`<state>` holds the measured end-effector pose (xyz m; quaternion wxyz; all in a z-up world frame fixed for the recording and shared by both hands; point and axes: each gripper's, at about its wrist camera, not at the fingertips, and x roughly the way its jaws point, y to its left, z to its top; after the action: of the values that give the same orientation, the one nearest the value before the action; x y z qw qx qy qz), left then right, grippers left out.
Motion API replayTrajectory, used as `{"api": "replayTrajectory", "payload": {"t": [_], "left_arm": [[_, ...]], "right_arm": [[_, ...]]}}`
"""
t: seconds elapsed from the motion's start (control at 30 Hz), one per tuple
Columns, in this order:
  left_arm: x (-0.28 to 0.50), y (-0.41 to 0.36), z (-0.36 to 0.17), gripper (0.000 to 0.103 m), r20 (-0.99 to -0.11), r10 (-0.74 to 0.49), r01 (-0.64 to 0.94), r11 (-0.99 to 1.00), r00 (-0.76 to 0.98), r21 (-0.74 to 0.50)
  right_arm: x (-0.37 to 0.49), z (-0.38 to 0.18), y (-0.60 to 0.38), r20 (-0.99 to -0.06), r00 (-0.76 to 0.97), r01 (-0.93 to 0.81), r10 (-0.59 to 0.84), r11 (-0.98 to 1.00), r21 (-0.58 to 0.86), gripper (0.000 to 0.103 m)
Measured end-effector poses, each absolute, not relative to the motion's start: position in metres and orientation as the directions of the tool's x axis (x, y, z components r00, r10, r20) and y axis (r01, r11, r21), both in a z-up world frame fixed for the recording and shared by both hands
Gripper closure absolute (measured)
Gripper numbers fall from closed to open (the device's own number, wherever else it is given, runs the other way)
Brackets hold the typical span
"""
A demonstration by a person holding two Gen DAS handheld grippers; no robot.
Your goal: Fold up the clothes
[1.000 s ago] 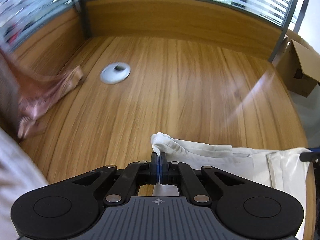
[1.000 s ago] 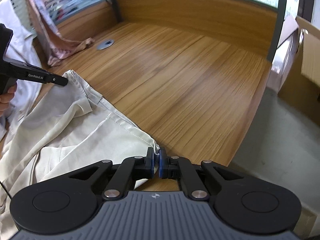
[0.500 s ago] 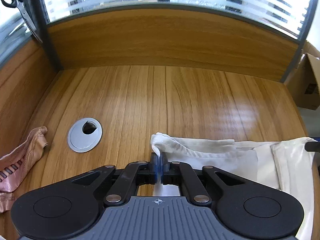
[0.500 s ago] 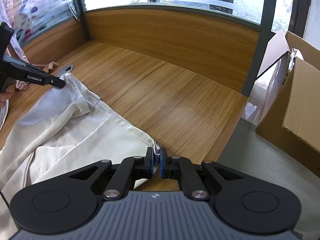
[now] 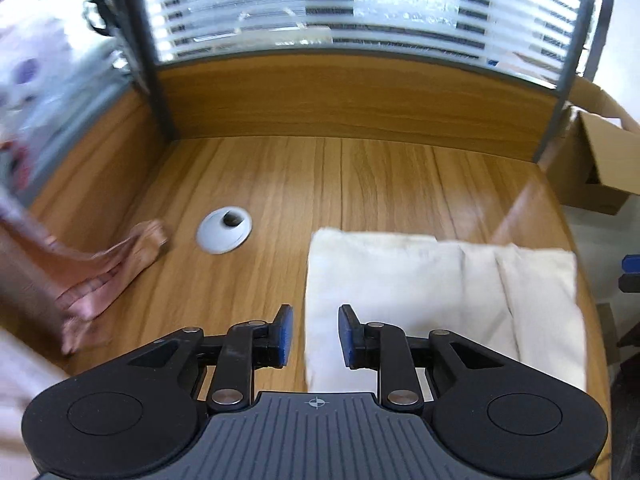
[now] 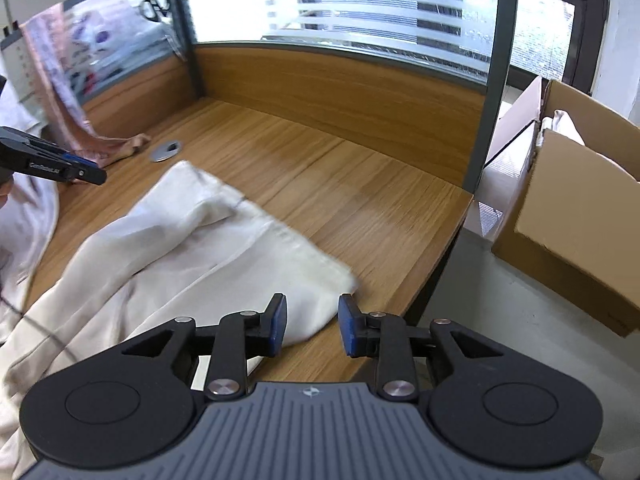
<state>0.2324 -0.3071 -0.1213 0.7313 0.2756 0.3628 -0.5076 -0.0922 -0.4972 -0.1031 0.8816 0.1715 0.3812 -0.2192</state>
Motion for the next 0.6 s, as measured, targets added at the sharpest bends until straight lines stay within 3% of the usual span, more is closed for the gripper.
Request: {"api": "replayTrajectory", "payload": {"t": [0.6], "left_arm": [[0.134, -0.023, -0.099, 0.068, -0.801, -0.559, 0.957, 0.283, 0.214, 0.058]], "right_arm": [[-0.195, -0.061, -0.253, -0.753, 0.64, 0.399, -0.156, 0.905, 0.151, 0.062]]}}
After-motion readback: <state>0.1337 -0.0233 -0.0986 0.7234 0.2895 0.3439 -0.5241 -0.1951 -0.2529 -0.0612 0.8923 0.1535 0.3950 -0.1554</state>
